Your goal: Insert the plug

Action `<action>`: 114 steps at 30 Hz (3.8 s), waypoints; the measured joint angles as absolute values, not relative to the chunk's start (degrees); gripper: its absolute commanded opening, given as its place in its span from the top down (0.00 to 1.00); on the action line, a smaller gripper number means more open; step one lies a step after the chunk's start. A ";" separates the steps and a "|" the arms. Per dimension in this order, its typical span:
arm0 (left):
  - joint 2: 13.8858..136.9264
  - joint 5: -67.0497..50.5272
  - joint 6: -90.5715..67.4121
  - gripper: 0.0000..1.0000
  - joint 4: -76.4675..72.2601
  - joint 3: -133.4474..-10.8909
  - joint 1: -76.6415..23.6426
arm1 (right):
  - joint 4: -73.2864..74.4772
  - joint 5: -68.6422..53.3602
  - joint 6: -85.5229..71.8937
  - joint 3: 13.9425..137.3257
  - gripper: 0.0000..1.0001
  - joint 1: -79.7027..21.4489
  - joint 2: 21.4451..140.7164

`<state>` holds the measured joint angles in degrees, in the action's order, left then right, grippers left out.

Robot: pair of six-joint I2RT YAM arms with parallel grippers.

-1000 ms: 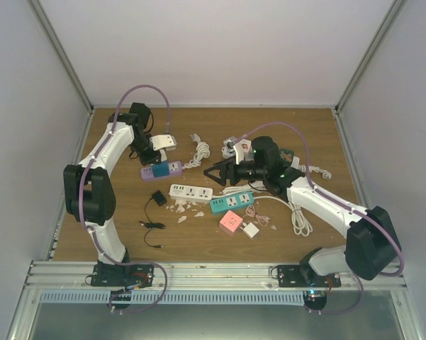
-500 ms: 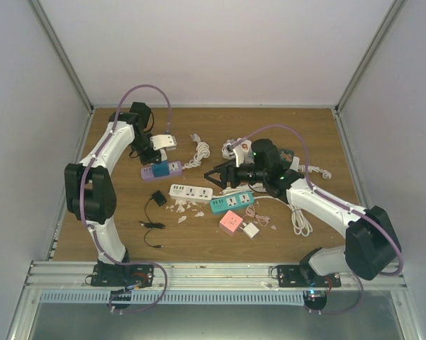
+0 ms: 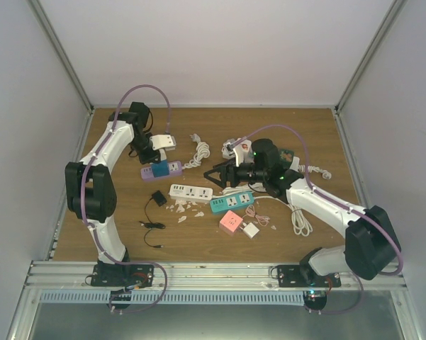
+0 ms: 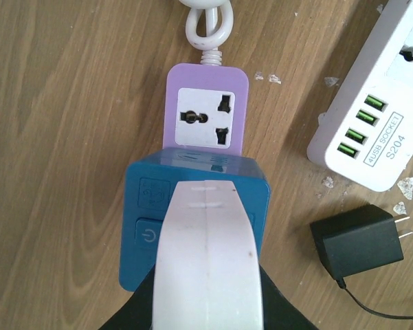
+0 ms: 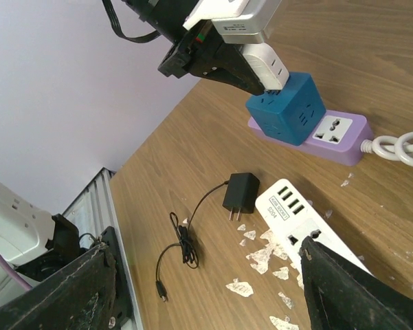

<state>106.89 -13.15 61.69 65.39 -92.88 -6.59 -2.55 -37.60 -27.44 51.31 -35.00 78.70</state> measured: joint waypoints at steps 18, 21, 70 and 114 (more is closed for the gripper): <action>110.13 -16.23 63.07 1.00 68.99 -96.64 -5.76 | -3.01 -37.78 -27.92 51.31 0.26 -34.98 79.26; 111.48 -16.60 63.02 1.00 69.82 -98.35 -5.72 | -3.01 -37.76 -27.90 51.31 0.26 -34.98 79.24; 82.15 -26.44 53.63 0.01 45.19 -86.04 -8.56 | -0.89 -30.55 -28.84 49.50 0.23 -34.96 75.48; 26.65 -21.91 -13.41 0.01 16.49 -35.31 -8.40 | 27.07 1.74 -27.49 40.84 0.06 -55.27 71.37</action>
